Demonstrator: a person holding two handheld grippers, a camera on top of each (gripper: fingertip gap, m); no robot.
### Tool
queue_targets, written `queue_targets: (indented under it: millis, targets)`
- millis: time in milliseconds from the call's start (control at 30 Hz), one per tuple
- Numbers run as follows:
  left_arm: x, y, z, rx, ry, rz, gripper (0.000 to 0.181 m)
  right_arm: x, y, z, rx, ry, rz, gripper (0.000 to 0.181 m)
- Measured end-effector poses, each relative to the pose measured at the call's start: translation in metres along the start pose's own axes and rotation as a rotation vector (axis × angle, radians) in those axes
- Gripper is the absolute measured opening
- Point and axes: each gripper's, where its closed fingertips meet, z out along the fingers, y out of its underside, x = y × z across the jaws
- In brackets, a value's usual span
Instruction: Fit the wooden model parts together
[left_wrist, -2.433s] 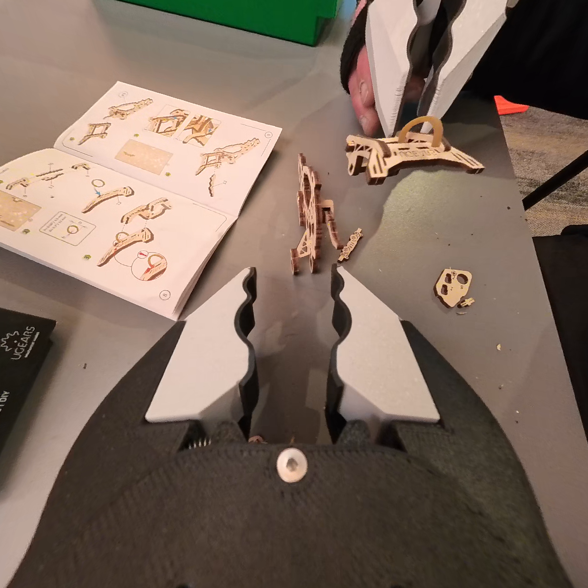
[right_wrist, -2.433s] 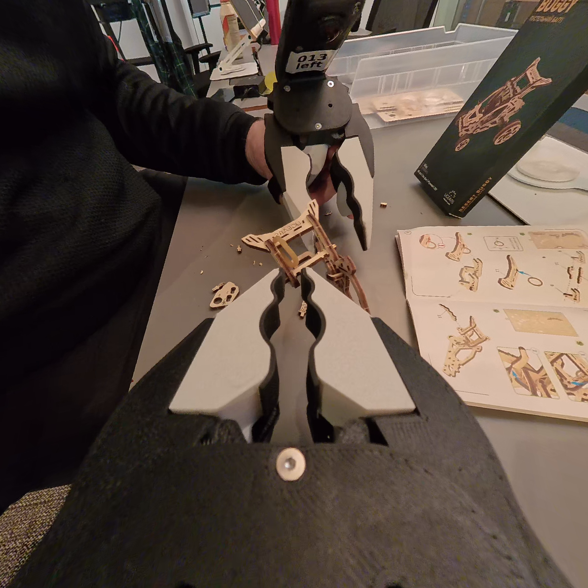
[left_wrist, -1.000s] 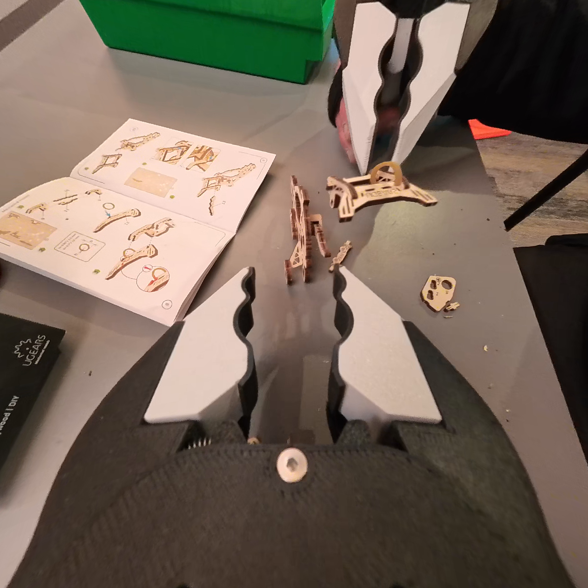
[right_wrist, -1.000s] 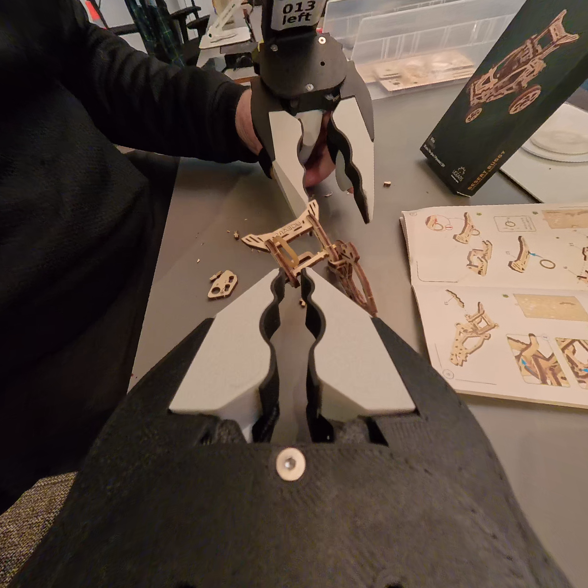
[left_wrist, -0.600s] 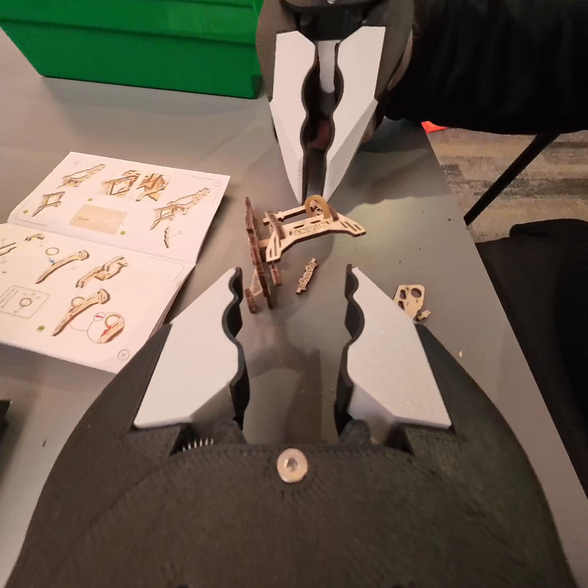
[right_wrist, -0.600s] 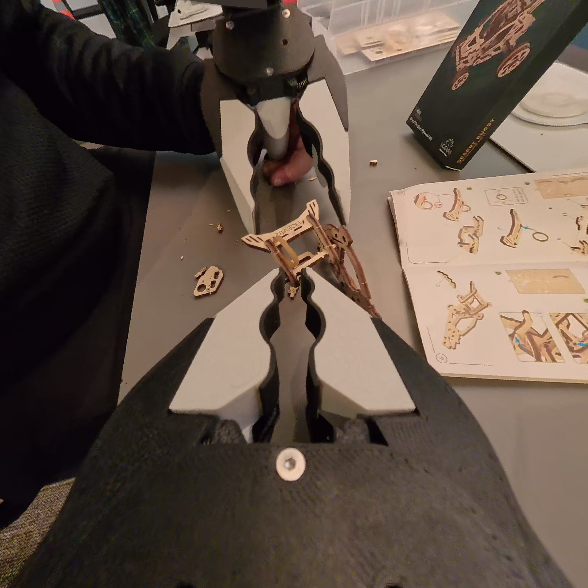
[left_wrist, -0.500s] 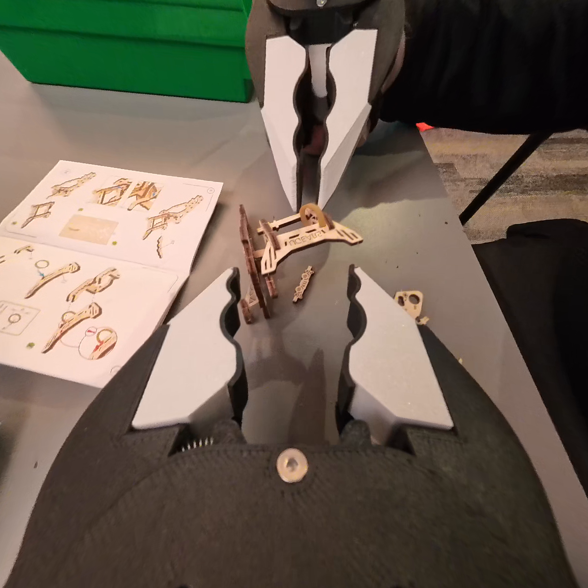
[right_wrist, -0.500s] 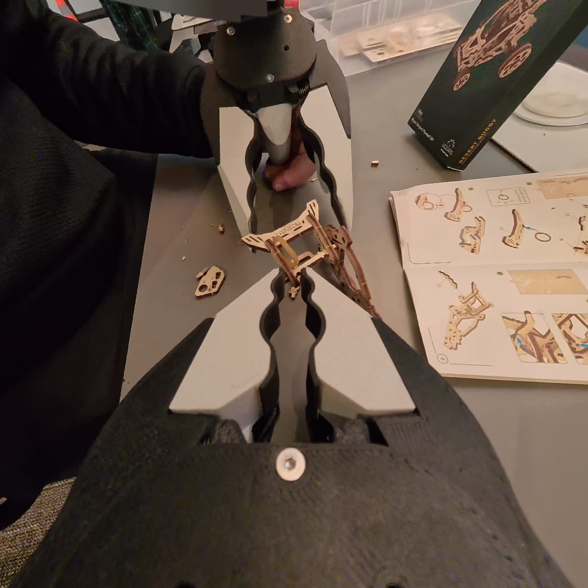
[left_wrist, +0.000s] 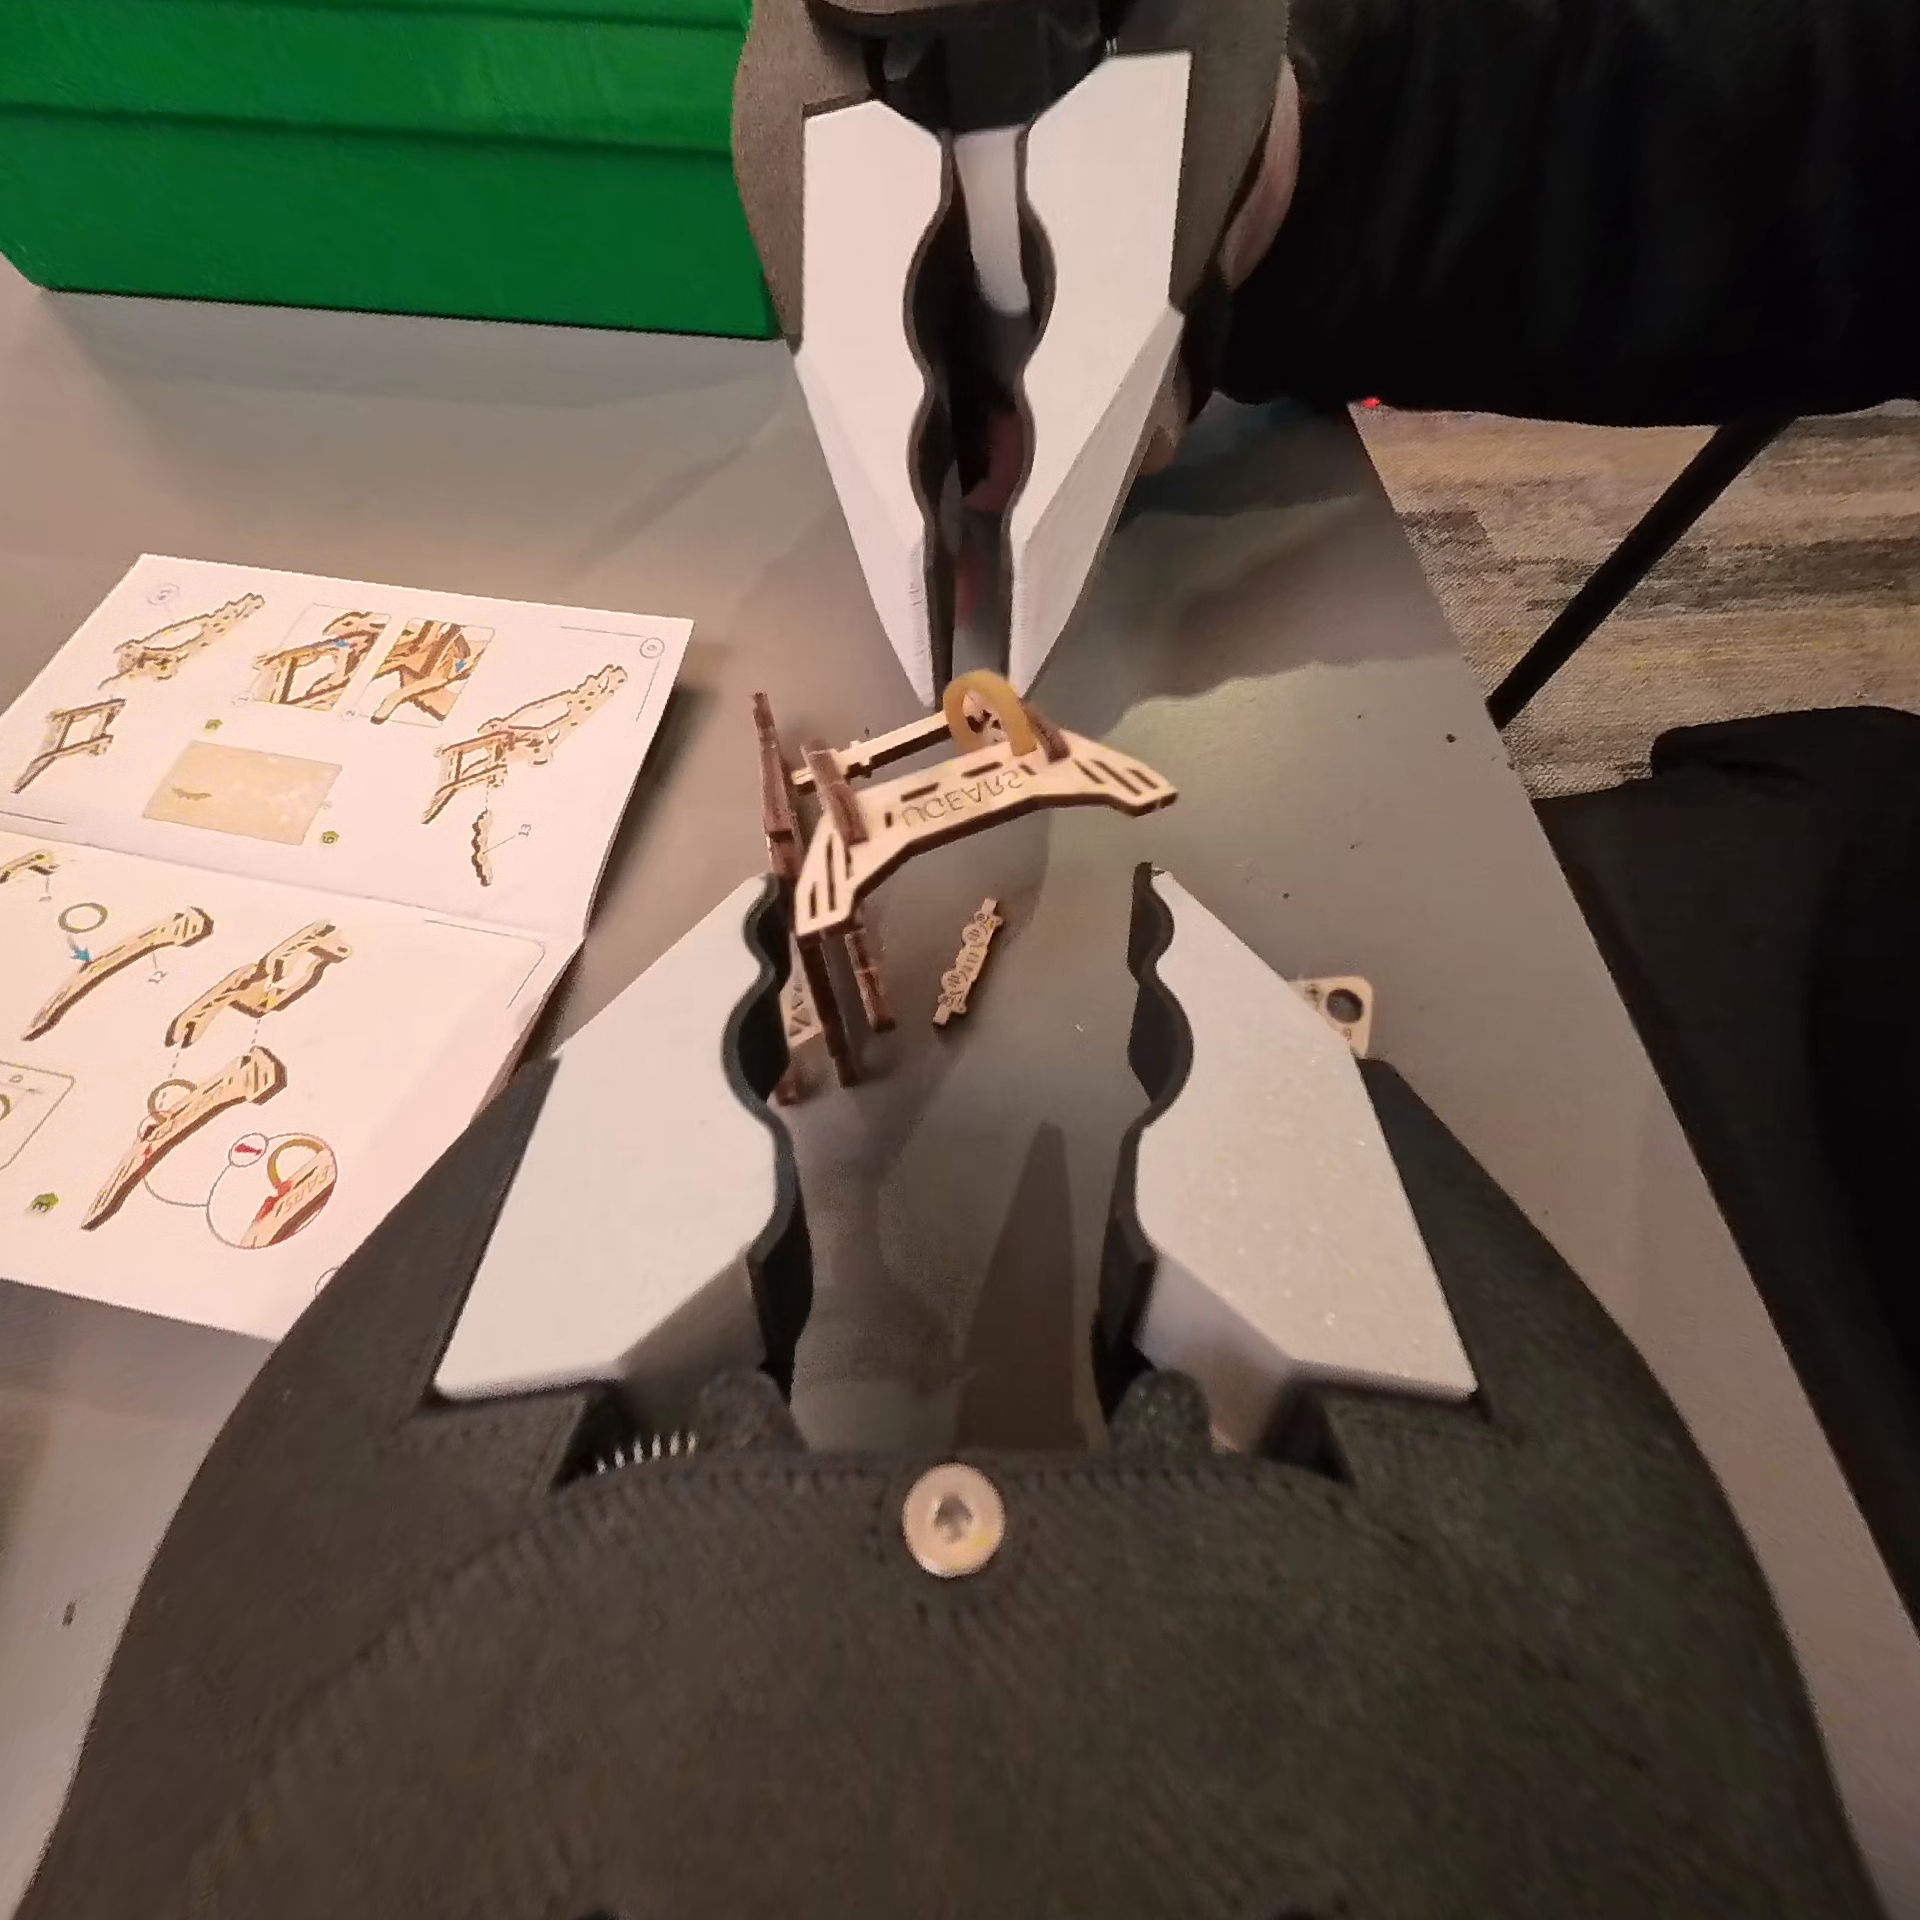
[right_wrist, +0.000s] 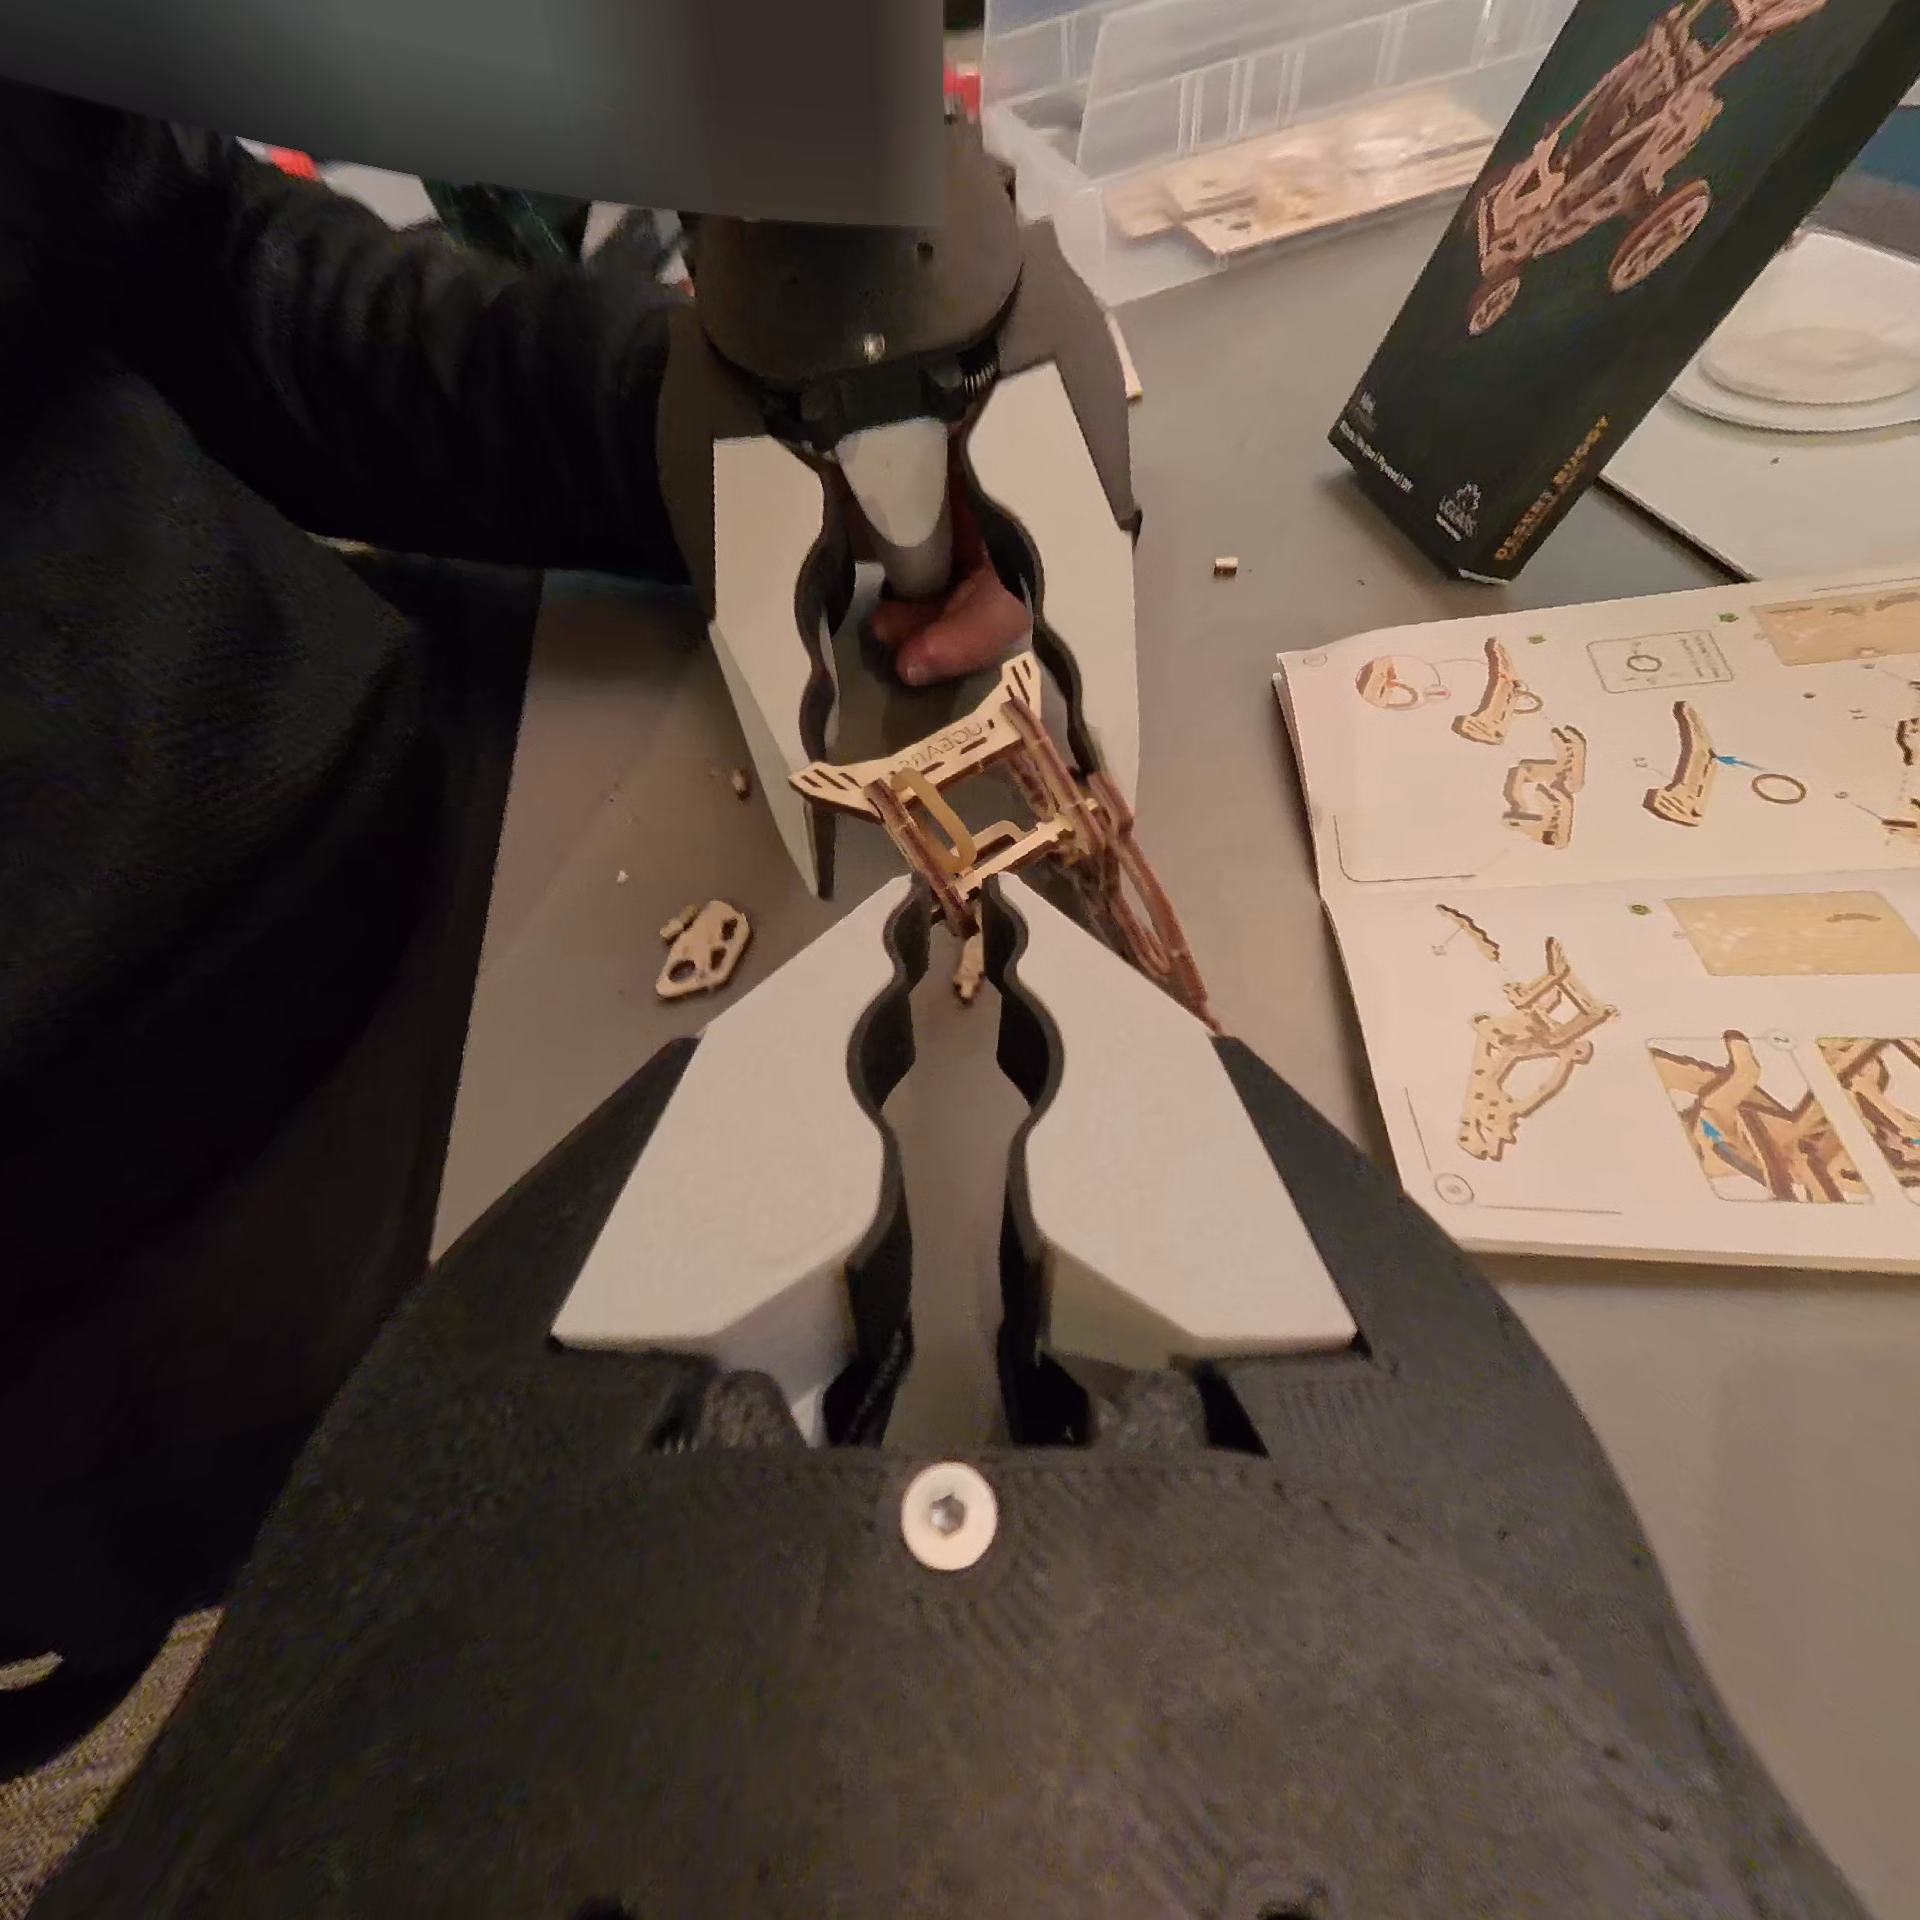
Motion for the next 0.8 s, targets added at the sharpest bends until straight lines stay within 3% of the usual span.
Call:
queue_targets:
  millis: [800]
  targets:
    - [-0.0061, 0.0030, 0.0032, -0.025, -0.012, -0.049, 0.068, -0.0021, -0.0030, -0.0005, 0.028, 0.026, 0.014, 0.007]
